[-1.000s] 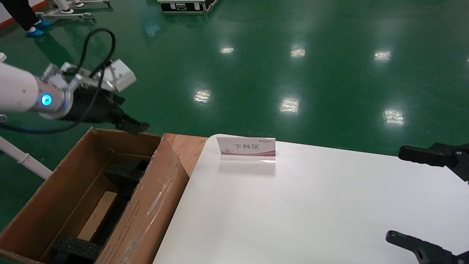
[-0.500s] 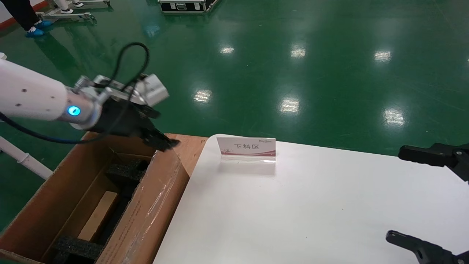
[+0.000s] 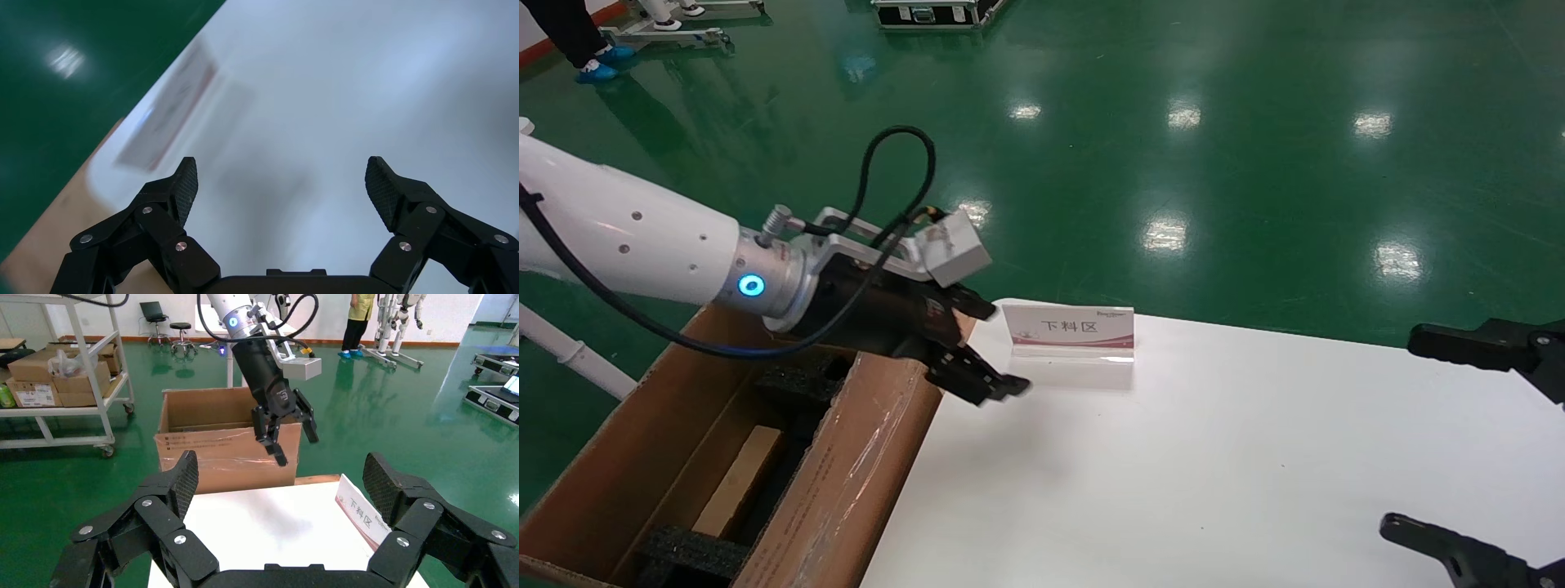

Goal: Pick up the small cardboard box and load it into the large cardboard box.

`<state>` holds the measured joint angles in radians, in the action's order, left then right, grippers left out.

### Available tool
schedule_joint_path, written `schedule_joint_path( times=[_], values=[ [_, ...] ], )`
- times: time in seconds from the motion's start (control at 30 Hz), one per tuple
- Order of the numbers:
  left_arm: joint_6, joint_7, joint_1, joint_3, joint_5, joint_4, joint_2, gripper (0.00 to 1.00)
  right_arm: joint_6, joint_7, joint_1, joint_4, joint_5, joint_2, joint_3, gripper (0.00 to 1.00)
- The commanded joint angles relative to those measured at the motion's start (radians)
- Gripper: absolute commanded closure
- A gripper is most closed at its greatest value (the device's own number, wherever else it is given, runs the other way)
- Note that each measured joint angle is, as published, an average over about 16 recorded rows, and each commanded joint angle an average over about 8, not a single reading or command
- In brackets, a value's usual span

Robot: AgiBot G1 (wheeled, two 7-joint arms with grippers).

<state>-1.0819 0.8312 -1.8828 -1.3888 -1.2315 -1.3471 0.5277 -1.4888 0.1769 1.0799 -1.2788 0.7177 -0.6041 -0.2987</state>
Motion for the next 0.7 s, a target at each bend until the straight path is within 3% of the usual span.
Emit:
schedule_joint_path(
  times=[0.03, 0.7],
  values=[
    [-0.024, -0.038, 0.048, 0.065, 0.029, 0.004, 0.005, 0.0, 0.0, 0.0, 0.0, 0.0, 0.0, 0.0, 0.0, 0.0],
    [-0.267, -0.416, 0.522, 0.717, 0.324, 0.041, 0.054, 0.0, -0.002, 0.003, -0.002, -0.002, 0.004, -0.002, 0.006, 0.0]
  ],
)
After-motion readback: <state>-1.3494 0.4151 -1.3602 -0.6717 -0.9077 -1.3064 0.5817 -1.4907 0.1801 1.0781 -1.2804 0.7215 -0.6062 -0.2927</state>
